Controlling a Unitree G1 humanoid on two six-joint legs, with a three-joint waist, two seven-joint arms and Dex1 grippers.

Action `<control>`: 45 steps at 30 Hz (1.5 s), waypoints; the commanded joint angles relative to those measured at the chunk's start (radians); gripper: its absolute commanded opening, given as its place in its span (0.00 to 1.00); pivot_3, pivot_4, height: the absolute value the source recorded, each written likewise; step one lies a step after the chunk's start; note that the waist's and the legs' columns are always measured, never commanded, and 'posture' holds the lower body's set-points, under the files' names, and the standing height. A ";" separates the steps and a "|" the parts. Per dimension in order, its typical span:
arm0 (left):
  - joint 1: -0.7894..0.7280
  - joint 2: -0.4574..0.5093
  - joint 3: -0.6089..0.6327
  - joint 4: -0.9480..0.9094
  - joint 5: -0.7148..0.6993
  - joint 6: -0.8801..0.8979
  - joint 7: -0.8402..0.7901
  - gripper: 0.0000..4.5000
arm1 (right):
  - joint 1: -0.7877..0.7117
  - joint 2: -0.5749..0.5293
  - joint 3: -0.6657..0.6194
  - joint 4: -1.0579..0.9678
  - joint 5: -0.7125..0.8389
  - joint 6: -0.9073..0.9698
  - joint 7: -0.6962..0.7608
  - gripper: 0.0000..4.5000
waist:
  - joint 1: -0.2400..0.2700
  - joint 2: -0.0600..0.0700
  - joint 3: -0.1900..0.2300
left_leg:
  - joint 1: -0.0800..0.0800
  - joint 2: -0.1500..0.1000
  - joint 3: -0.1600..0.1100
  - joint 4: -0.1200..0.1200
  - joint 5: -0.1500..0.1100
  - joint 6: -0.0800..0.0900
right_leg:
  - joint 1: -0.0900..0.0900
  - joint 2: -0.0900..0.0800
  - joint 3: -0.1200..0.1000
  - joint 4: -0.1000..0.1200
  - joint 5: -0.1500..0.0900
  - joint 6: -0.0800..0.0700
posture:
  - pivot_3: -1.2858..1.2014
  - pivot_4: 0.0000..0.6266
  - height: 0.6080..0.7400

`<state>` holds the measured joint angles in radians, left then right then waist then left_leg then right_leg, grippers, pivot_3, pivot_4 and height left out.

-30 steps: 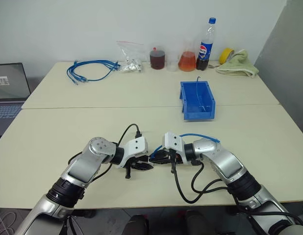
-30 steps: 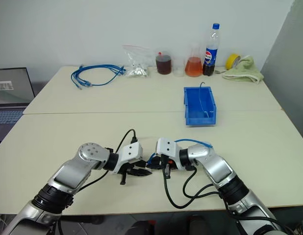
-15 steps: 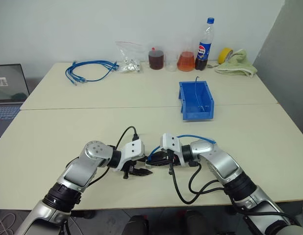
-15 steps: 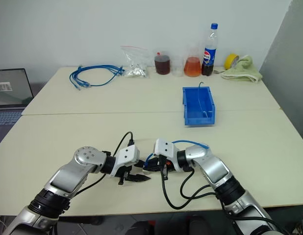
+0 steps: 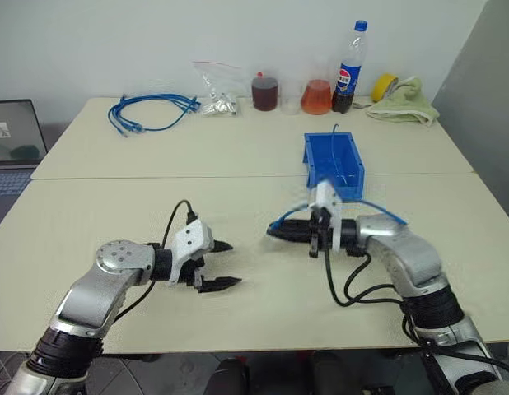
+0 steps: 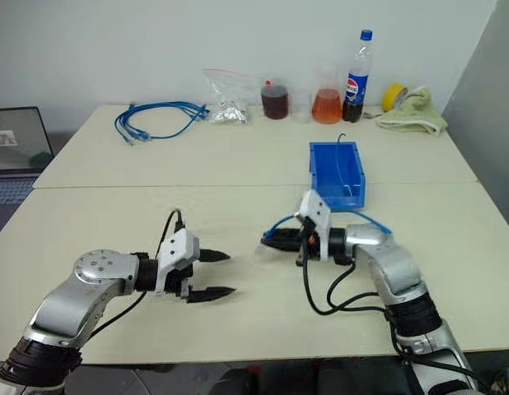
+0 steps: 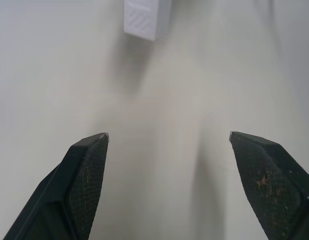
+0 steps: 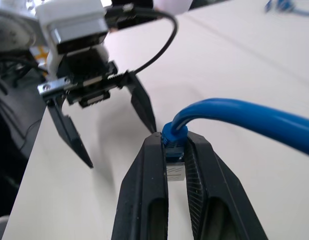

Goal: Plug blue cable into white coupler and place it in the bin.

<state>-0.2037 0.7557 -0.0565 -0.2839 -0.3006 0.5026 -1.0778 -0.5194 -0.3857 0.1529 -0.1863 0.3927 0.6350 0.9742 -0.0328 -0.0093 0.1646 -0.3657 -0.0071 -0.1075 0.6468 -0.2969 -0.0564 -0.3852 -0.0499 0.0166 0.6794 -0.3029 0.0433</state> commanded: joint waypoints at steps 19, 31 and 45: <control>-0.401 -0.279 -0.141 -0.152 -0.015 0.398 0.408 0.90 | -0.452 -0.178 -0.130 0.702 -0.053 -0.028 -0.018 0.04 | -0.016 -0.005 0.004 | 0.000 -0.001 0.010 0.000 0.001 -0.002 | 0.000 -0.001 0.002 0.000 0.000 0.000 | 0.52 0.24 1.00; -0.392 -0.265 -0.165 -0.165 -0.018 0.394 0.405 0.90 | -0.820 -0.130 -0.113 1.339 -0.244 -0.238 -0.085 0.72 | -0.016 -0.005 0.006 | -0.004 -0.001 0.012 0.000 0.003 -0.005 | -0.003 -0.004 0.002 -0.002 0.000 0.000 | 0.52 0.24 1.00; -0.385 -0.269 -0.169 -0.164 -0.022 0.393 0.410 0.90 | -0.871 -0.121 -0.283 1.459 -0.255 -0.393 -0.414 0.99 | -0.018 -0.005 0.006 | -0.004 -0.001 0.013 0.000 0.003 -0.005 | -0.003 -0.004 0.002 -0.001 0.000 0.000 | 0.52 0.24 1.00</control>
<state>-0.5900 0.4866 -0.2307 -0.4210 -0.3145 0.9110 -0.6685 -1.3631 -0.4971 -0.0921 1.2982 0.1199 0.2734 0.5863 -0.0506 -0.0138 0.1703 -0.3699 -0.0085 -0.0940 0.6471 -0.2940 -0.0617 -0.3883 -0.0537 0.0190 0.6783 -0.3027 0.0434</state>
